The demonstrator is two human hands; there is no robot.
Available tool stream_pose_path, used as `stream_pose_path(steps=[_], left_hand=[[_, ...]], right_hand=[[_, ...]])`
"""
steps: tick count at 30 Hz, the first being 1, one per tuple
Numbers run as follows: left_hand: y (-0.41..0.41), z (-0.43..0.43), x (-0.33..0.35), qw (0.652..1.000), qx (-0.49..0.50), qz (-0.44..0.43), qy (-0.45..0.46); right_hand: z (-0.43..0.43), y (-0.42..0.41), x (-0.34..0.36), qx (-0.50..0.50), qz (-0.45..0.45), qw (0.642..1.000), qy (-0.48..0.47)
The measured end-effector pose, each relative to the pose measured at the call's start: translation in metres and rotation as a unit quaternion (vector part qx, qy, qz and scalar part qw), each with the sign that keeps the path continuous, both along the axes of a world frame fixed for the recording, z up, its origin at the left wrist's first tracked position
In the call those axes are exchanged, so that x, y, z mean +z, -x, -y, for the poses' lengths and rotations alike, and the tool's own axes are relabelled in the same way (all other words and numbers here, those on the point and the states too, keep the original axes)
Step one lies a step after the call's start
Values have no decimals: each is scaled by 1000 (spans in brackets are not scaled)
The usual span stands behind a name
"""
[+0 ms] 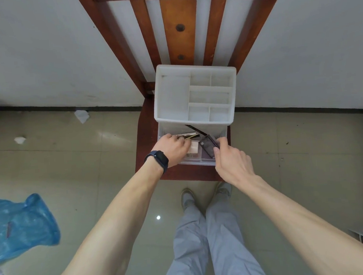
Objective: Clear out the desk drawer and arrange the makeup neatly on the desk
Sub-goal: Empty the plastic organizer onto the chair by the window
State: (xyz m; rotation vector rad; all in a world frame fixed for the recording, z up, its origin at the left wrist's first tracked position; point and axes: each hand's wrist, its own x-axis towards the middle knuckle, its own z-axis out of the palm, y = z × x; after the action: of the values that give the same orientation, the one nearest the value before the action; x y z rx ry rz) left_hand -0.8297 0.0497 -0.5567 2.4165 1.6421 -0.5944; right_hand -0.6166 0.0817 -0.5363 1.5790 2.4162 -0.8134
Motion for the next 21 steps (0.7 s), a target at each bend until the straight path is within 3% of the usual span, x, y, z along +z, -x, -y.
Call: stream_pose_path(steps=[11,21], left_hand=[[-5,-6,-1,998,-34,-49,18],[-12,8,27,992,112,52,19]], right_hand=[[3,-9,5,-128,-81,987,56],[6,-19,9,-244,-207,937,137]])
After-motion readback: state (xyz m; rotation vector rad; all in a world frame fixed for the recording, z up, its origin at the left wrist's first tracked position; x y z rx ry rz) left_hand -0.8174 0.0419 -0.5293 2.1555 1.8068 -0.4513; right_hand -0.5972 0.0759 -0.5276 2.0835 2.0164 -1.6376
